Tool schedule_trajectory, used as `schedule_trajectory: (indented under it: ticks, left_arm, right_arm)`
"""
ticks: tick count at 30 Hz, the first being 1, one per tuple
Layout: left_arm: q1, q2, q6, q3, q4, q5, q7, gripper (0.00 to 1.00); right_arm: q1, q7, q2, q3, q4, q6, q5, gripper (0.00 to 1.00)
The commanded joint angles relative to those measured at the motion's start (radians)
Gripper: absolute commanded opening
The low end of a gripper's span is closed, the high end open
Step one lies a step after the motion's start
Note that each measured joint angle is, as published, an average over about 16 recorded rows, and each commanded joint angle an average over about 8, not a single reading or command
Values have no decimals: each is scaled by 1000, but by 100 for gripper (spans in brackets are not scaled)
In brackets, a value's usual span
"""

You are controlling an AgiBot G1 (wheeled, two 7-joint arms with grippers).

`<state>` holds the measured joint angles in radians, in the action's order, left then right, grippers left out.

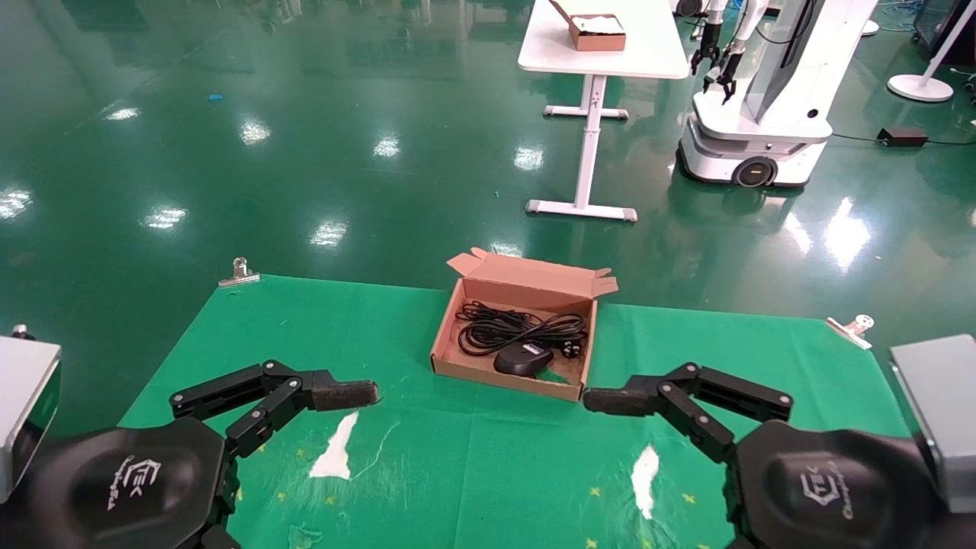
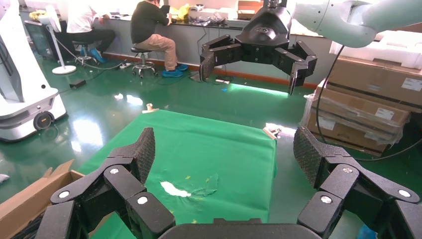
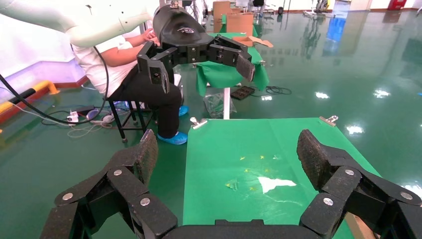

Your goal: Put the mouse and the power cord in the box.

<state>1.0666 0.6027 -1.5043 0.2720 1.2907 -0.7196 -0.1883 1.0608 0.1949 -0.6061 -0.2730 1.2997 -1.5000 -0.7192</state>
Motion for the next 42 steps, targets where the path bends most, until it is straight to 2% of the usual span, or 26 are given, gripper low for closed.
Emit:
schedule_trajectory:
  ticks: [1,42]
  left_arm:
    - [1,2,2,1,-1,-2,0,100]
    - [8,8,9,7,-7,-10,1,100]
  right_arm:
    - [3,-2,-1,-2,-4,1,-2,100]
    - [16,-11,-6,-8,-19,6,-13,100]
